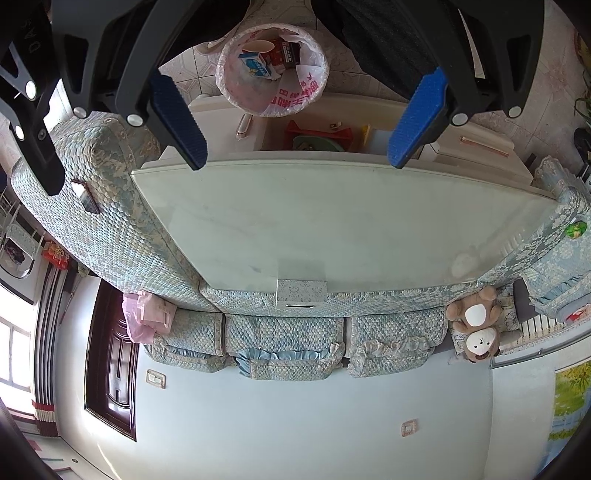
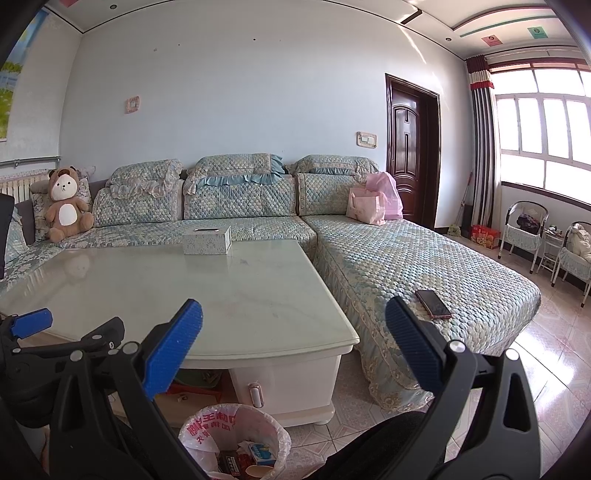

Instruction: Collect trash

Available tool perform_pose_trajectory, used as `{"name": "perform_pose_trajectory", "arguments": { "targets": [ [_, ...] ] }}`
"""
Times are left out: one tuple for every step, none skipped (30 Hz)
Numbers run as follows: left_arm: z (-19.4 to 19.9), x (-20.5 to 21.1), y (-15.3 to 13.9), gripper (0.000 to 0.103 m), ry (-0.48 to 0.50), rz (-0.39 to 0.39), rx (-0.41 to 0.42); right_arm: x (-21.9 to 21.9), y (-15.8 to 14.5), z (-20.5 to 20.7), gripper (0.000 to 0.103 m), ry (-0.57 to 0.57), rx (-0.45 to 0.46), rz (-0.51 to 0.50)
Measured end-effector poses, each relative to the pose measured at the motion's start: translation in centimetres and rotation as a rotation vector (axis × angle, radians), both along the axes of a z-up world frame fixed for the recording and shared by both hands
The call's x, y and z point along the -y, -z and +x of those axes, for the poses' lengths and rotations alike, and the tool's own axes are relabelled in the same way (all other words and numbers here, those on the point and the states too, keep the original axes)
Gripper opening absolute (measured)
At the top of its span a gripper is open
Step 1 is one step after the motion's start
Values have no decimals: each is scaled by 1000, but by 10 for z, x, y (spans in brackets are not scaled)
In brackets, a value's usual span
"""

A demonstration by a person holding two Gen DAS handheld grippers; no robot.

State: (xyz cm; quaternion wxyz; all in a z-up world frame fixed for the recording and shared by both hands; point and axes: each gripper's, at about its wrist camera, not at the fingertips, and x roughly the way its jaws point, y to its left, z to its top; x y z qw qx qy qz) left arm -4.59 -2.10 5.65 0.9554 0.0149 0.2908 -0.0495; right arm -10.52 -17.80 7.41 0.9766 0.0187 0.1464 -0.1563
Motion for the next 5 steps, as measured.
{"name": "perform_pose_trajectory", "arguments": {
  "targets": [
    [0, 0, 0, 96, -3, 4, 4, 0, 0, 0, 97, 0, -1, 0],
    [0, 1, 0, 96, -4, 7, 7, 0, 0, 0, 97, -1, -1, 0],
    [0, 1, -1, 96, -5, 8, 6, 1, 0, 1, 97, -1, -2, 1],
    [0, 1, 0, 96, -4, 6, 5, 1, 0, 1, 97, -1, -2, 2],
    [0, 1, 0, 96, -3, 5, 3, 1, 1, 1, 97, 0, -3, 1]
  ]
}}
